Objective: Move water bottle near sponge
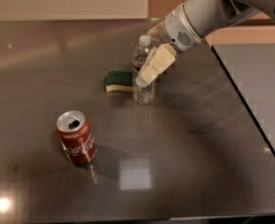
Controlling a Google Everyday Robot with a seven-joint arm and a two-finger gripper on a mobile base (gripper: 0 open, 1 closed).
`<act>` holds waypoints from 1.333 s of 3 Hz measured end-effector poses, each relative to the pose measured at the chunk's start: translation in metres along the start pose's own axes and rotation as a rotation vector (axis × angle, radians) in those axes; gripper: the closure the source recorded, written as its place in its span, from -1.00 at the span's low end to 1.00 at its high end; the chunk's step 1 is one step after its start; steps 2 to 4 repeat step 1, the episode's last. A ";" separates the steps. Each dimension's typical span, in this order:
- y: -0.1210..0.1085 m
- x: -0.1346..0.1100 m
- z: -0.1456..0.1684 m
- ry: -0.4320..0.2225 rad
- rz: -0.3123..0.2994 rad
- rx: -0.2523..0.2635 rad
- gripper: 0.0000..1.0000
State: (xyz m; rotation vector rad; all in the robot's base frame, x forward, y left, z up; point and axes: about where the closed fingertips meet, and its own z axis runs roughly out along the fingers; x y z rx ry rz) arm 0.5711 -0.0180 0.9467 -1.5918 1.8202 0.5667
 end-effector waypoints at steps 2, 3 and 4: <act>0.000 0.000 0.000 0.000 0.000 0.000 -1.00; 0.000 0.000 0.000 0.000 0.000 0.000 -1.00; 0.000 0.000 0.000 0.000 0.000 0.000 -1.00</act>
Offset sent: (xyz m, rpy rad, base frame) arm 0.0000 0.0000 0.0000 0.0000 0.0000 0.0000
